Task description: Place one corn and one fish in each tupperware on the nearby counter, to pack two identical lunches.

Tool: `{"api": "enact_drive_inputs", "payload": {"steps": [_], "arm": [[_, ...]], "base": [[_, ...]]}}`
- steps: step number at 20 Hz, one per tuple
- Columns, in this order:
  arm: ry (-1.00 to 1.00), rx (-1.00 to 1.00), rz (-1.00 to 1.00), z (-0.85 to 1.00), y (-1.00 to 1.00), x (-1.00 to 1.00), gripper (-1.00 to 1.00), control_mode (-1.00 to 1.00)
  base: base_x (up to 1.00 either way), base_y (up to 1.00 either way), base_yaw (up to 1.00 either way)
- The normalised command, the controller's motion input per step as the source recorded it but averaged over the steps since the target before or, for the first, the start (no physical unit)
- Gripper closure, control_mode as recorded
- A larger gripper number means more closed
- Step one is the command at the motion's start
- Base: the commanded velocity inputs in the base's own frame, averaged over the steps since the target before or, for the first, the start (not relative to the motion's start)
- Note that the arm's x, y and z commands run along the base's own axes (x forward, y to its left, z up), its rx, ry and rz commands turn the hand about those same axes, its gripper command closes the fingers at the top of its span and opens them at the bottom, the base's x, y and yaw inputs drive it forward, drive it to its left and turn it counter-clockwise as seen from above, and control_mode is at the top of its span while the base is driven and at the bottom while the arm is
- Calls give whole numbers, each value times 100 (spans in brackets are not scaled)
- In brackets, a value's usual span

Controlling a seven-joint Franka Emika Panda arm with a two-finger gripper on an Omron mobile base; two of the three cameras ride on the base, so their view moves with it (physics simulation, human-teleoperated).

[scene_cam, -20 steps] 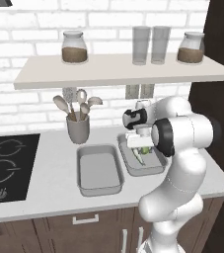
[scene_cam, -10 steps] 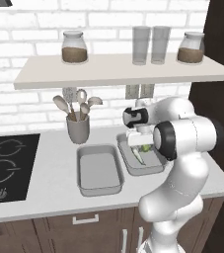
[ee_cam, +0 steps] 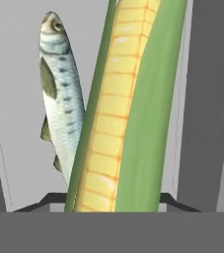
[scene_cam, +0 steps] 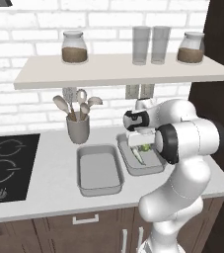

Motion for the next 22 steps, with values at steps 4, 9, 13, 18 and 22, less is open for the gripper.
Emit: {"api": "enact_drive_inputs", "payload": {"steps": [4,9,13,18,22], "arm": [[2,0,21,1,-24,16,100,-100],[2,0,14,-52,0,23,100,-100],[0,0,10,-54,0,6,100,-100],[0,0,6,-10,0,0,-100,-100],[0,-2,0,24,0,0,-100,-100]], "base": [[0,0,0],[0,0,0],[0,0,0],[0,0,0],[0,0,0]]}}
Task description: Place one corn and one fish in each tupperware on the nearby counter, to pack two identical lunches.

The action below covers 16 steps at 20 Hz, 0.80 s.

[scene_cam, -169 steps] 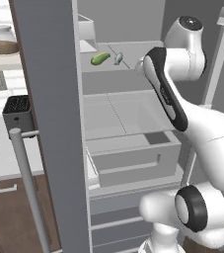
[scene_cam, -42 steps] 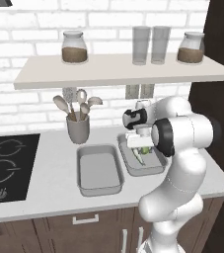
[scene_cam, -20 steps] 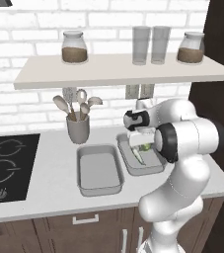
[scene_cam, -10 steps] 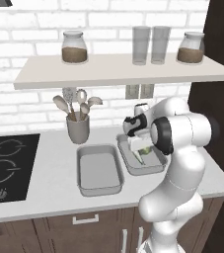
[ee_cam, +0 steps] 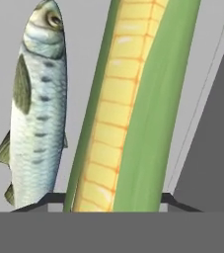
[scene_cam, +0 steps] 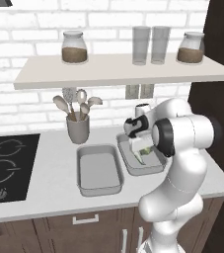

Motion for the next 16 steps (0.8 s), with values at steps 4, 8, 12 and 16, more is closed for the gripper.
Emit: {"api": "enact_drive_inputs", "payload": {"steps": [4,8,12,16], "arm": [[0,-8,0,49,3,-1,-100,-100],[0,-6,0,47,1,-12,-100,-100],[-6,0,0,60,0,-86,-100,-100],[-11,1,0,34,0,-100,-100,-100]], "base": [[0,0,0],[0,0,0],[0,0,0],[0,0,0]]}}
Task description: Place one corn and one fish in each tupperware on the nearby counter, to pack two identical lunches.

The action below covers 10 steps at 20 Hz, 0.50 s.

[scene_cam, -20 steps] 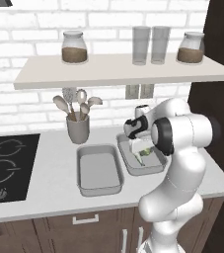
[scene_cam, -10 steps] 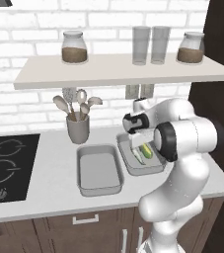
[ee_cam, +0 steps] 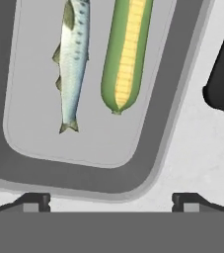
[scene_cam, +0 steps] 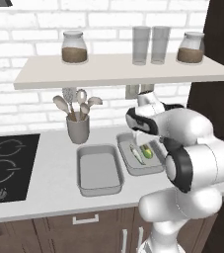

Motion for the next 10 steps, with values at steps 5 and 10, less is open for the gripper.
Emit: {"api": "enact_drive_inputs", "payload": {"steps": [5,10], "arm": [[-9,5,0,2,5,-100,-100,-100],[-10,7,0,7,13,-100,-100,-100]], "base": [[0,0,0],[0,0,0]]}}
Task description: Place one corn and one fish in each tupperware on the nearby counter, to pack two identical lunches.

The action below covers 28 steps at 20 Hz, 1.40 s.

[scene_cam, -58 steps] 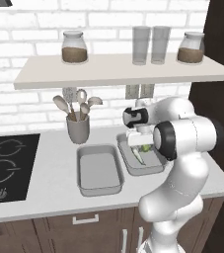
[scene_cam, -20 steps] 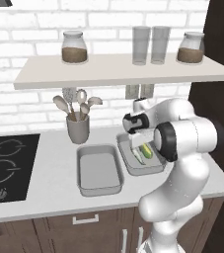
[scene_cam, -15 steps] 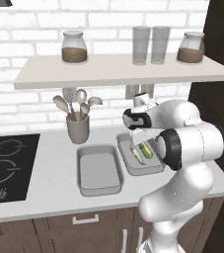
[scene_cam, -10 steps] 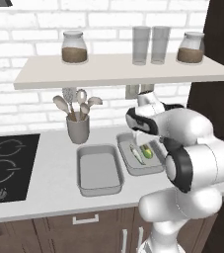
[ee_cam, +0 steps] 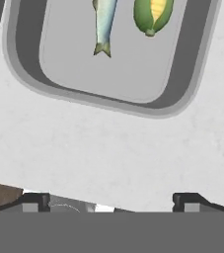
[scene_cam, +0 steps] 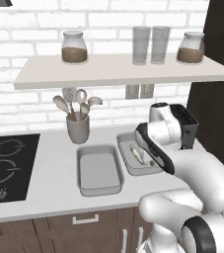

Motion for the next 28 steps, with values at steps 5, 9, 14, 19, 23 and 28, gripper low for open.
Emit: {"api": "enact_drive_inputs", "payload": {"steps": [5,9,14,19,23,28], "arm": [[-6,4,-3,85,0,-85,-100,-100],[-21,2,0,91,1,-92,-100,-100],[-28,2,0,44,18,-60,-100,-100],[-21,6,0,8,46,-2,-100,-100],[-8,2,0,0,23,0,-100,-100],[0,1,-1,2,0,-3,-100,-100]], "base": [[0,0,0],[0,0,0],[0,0,0],[0,0,0],[0,0,0],[0,0,0]]}}
